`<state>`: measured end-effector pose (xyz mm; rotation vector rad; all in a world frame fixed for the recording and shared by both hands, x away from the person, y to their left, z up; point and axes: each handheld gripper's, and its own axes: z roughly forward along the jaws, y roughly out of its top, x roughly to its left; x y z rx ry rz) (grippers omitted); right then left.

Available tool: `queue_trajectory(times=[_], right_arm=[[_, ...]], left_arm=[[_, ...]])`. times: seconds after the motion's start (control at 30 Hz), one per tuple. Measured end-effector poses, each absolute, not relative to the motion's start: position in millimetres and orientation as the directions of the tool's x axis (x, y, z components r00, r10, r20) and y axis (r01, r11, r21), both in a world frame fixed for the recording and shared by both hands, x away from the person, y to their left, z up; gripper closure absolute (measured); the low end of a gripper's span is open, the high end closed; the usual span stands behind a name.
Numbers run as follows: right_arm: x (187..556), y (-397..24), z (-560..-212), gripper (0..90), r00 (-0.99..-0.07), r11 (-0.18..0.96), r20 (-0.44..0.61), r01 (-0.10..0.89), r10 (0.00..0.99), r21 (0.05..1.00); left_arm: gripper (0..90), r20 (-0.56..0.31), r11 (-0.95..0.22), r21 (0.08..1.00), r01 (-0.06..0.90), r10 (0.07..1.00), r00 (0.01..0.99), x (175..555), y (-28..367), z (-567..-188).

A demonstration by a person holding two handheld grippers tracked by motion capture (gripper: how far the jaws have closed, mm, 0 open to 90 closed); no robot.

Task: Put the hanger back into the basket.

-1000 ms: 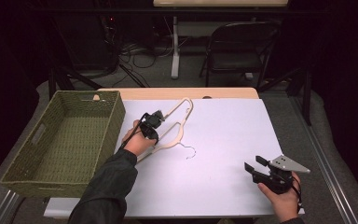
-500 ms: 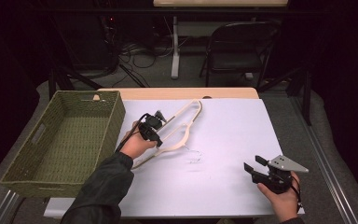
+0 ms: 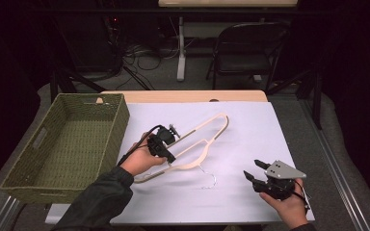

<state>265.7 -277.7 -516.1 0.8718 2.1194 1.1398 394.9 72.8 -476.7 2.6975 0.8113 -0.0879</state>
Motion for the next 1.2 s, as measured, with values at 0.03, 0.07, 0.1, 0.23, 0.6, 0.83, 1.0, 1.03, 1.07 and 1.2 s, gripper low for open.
queue_trajectory(times=[0.03, 0.07, 0.1, 0.23, 0.6, 0.83, 1.0, 1.03, 1.07, 1.2], right_arm=[[266, -275, -517, 46.1, -0.632, 0.434, -0.191, 0.254, 0.751, 0.865], [265, -273, -515, 46.9, -0.658, 0.466, -0.198, 0.259, 0.727, 0.846], [265, -269, -516, 46.9, -0.660, 0.473, -0.217, 0.235, 0.719, 0.849], [261, -259, -513, 46.8, -0.675, 0.569, -0.306, 0.205, 0.671, 0.796], [250, -233, -507, 47.6, -0.725, 0.685, -0.467, 0.009, 0.506, 0.729], [248, -216, -509, 47.1, -0.735, 0.764, -0.558, -0.087, 0.384, 0.639], [248, -207, -512, 47.3, -0.729, 0.789, -0.603, -0.144, 0.324, 0.597], [247, -206, -512, 47.5, -0.729, 0.792, -0.603, -0.140, 0.323, 0.594], [249, -204, -513, 47.8, -0.732, 0.796, -0.608, -0.154, 0.306, 0.586], [249, -199, -514, 48.4, -0.737, 0.827, -0.627, -0.171, 0.254, 0.536]], left_arm=[[85.6, -0.146, -0.793, 0.286, 0.538, 0.519, 0.842, 392, 72, -477], [85.6, -0.139, -0.801, 0.282, 0.527, 0.510, 0.849, 389, 70, -476], [85.6, -0.140, -0.805, 0.279, 0.524, 0.505, 0.851, 386, 69, -476], [85.7, -0.146, -0.821, 0.281, 0.497, 0.475, 0.868, 378, 67, -473], [85.6, -0.193, -0.840, 0.290, 0.459, 0.418, 0.888, 363, 64, -473], [85.6, -0.217, -0.845, 0.286, 0.452, 0.402, 0.889, 361, 63, -476], [85.6, -0.232, -0.855, 0.278, 0.437, 0.382, 0.895, 362, 61, -479], [85.6, -0.241, -0.855, 0.277, 0.439, 0.381, 0.893, 361, 61, -479], [85.6, -0.245, -0.855, 0.279, 0.437, 0.377, 0.893, 361, 60, -479], [85.6, -0.253, -0.864, 0.277, 0.421, 0.357, 0.899, 358, 55, -481]])
